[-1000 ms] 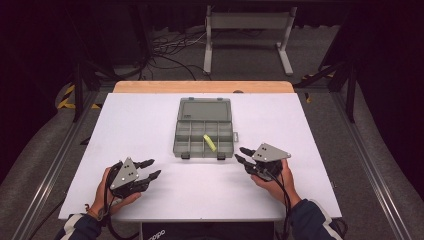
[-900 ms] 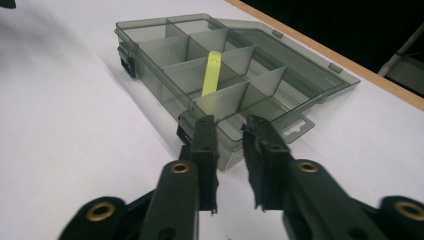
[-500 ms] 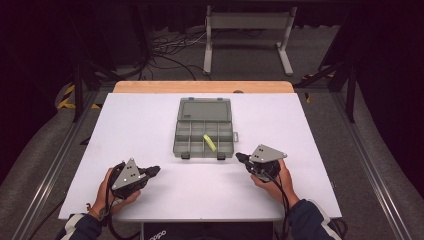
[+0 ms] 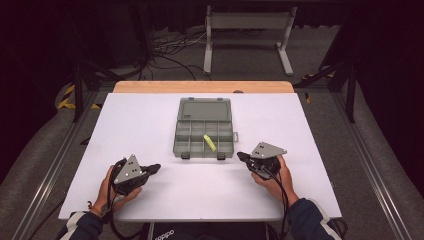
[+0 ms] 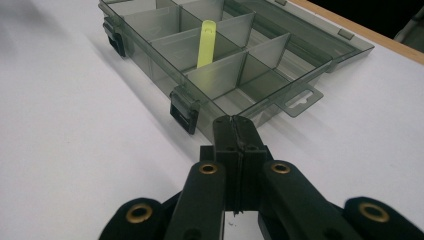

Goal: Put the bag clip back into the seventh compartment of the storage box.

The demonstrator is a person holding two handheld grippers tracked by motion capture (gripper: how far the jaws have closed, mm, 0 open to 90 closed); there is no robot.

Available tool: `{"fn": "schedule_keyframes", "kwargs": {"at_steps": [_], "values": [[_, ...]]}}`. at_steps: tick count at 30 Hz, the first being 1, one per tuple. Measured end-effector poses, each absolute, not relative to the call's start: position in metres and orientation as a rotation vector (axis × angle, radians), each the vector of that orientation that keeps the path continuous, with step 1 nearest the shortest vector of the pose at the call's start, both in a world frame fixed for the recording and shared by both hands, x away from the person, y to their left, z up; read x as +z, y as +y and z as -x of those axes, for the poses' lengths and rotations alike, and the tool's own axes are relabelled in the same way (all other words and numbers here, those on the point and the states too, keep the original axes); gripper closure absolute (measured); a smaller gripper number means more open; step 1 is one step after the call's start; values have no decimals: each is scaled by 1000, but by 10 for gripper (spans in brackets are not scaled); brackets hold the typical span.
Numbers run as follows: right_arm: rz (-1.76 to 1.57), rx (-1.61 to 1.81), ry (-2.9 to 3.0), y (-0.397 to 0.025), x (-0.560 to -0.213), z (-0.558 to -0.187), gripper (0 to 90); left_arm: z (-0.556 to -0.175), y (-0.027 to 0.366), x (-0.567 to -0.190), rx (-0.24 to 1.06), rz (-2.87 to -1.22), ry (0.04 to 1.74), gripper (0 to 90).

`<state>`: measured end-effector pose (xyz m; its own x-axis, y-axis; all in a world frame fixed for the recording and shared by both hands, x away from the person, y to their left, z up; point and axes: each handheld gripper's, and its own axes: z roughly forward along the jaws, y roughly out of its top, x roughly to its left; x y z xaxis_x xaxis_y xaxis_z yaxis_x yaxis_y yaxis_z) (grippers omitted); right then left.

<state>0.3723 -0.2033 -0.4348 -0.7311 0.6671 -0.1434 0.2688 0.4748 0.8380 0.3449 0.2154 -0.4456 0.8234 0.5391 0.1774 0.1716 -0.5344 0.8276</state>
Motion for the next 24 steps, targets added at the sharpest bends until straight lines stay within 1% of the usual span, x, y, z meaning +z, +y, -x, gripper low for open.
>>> {"fn": "schedule_keyframes", "kwargs": {"at_steps": [13,19,24], "values": [[-827,1161,2259,-207,-431,-379,900,-357,219,-442,525,-2114,547,900],[-843,1164,2254,-210,-429,-382,900,-369,217,-440,530,-2125,561,900],[-897,1150,2231,-214,-429,-392,900,-383,215,-438,538,-2130,578,899]]}}
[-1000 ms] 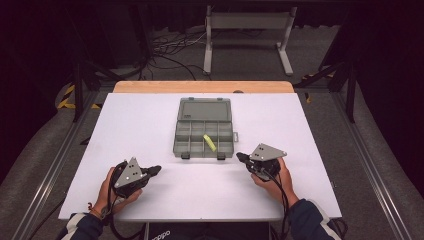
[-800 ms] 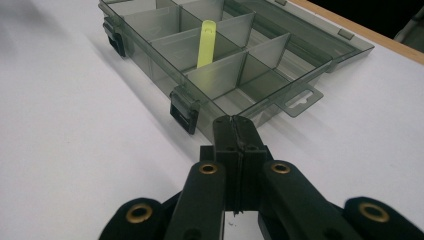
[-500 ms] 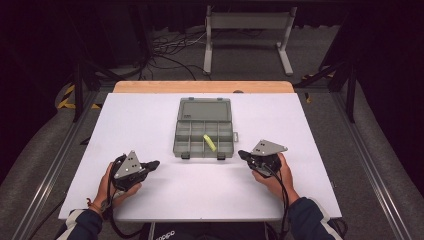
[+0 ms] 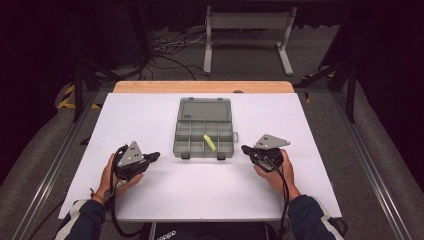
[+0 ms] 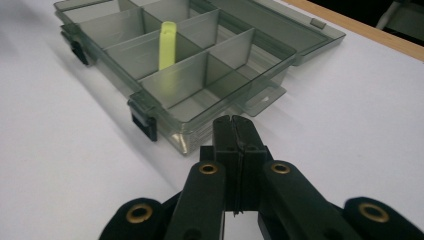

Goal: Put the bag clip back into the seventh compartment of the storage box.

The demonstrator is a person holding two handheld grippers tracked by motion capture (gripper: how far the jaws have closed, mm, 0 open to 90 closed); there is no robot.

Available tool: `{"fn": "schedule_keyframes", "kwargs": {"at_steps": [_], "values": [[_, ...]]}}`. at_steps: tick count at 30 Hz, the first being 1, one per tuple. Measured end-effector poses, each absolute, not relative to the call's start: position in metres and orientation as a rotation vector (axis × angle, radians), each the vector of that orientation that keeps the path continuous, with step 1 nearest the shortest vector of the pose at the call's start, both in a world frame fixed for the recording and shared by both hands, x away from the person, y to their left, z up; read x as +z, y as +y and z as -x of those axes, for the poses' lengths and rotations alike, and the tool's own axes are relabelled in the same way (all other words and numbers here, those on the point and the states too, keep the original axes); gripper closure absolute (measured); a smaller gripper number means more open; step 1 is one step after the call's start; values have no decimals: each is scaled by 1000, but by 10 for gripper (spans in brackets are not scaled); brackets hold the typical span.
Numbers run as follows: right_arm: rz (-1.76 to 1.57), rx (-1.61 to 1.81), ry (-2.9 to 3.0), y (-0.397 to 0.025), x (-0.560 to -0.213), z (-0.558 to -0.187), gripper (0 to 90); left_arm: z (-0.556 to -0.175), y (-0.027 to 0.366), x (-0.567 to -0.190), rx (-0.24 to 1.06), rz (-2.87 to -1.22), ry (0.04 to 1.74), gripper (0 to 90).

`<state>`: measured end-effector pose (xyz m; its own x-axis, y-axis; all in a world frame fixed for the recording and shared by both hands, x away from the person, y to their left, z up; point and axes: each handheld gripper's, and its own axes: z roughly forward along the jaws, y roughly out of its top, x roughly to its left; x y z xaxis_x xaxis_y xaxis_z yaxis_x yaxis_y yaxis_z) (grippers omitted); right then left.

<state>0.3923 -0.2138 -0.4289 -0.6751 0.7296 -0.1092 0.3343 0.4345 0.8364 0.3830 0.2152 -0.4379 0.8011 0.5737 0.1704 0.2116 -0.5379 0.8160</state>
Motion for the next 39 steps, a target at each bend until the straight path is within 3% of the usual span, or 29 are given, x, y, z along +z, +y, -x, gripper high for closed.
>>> {"fn": "schedule_keyframes", "kwargs": {"at_steps": [11,27,39], "values": [[-1010,1106,2210,-217,-420,-420,900,-407,201,-422,557,-2138,553,900],[-1003,1059,2210,-208,-397,-480,900,-478,195,-404,558,-2149,639,900],[-1066,981,2266,-197,-404,-518,900,-518,177,-407,535,-2184,705,900]]}}
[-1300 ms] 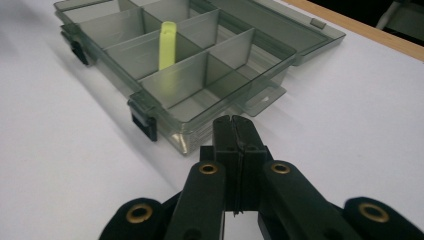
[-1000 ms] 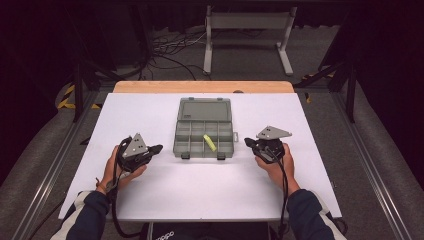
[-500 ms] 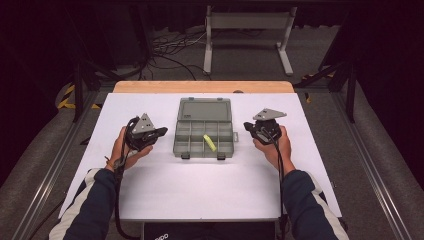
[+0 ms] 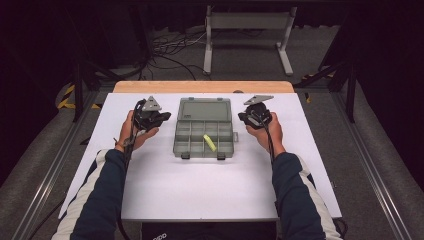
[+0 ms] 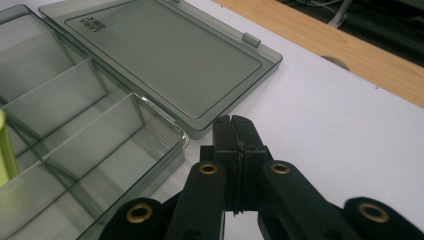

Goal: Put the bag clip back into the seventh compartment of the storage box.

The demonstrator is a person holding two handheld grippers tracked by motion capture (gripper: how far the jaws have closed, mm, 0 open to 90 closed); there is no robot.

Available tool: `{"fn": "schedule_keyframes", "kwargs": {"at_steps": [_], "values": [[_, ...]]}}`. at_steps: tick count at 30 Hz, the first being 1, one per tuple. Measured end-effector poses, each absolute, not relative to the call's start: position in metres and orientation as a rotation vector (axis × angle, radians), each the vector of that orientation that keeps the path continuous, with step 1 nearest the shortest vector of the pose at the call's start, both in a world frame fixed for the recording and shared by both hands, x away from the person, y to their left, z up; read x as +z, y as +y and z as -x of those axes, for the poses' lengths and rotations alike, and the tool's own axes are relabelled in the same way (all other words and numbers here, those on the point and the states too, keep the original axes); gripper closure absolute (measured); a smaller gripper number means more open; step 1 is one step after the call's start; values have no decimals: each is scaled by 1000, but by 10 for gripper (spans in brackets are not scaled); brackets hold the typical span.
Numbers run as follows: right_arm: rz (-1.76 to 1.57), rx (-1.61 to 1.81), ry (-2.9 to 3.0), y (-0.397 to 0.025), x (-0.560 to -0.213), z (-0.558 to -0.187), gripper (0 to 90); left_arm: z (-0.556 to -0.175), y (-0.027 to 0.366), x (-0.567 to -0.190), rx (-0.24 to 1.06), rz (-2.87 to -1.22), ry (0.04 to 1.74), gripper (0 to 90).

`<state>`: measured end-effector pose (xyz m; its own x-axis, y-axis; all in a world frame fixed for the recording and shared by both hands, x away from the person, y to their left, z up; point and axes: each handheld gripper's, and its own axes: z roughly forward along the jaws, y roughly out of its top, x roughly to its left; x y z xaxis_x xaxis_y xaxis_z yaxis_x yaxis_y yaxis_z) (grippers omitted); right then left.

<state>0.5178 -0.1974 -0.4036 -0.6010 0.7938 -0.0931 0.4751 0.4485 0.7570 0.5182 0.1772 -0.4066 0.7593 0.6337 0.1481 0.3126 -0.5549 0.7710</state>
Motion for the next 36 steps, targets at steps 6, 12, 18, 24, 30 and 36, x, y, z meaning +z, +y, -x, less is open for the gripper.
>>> {"fn": "schedule_keyframes", "kwargs": {"at_steps": [6,12,18,24,30,36], "values": [[-1073,961,2271,-193,-405,-528,900,-530,170,-413,532,-2208,754,900],[-1094,944,2272,-194,-407,-535,900,-538,170,-416,531,-2224,805,900],[-1107,904,2287,-194,-415,-545,900,-547,171,-421,532,-2235,843,900],[-1110,875,2295,-193,-420,-555,900,-555,169,-430,520,-2257,857,900],[-1112,845,2319,-189,-423,-564,900,-564,168,-435,510,-2269,867,900],[-1116,817,2346,-186,-426,-567,900,-570,167,-443,490,-2289,878,900]]}}
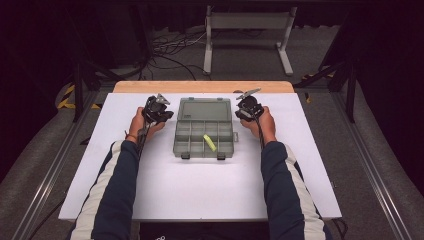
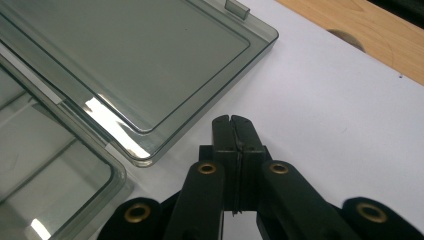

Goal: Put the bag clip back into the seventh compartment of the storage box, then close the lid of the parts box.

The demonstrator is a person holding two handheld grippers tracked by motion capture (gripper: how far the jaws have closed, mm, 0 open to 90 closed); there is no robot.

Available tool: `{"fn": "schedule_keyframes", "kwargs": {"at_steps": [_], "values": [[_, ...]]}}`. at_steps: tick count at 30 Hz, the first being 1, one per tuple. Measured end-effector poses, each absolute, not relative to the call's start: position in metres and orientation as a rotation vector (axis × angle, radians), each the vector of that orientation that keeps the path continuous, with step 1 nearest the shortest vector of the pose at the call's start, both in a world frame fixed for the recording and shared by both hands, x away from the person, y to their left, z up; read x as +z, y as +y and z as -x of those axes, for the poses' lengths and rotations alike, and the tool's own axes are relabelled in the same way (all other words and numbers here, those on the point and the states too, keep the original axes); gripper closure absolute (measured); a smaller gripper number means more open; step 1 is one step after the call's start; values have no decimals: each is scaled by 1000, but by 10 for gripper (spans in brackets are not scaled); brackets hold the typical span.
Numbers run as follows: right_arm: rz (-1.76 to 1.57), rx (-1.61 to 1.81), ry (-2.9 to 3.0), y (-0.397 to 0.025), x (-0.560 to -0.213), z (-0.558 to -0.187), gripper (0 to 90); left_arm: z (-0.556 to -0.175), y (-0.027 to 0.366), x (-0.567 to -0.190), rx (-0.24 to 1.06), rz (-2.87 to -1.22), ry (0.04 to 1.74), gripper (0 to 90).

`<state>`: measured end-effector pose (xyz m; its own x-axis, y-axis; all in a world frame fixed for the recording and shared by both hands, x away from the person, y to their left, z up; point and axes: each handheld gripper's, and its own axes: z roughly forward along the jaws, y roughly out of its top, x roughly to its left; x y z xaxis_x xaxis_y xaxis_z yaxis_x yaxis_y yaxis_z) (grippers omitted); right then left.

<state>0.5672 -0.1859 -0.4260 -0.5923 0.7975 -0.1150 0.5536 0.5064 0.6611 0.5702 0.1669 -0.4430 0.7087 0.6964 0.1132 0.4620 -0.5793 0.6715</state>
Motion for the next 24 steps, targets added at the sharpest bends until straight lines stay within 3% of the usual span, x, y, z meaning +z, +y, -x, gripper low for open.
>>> {"fn": "schedule_keyframes", "kwargs": {"at_steps": [24], "values": [[-1083,796,2514,-181,-438,-584,900,-583,156,-448,406,-2393,816,899]]}}
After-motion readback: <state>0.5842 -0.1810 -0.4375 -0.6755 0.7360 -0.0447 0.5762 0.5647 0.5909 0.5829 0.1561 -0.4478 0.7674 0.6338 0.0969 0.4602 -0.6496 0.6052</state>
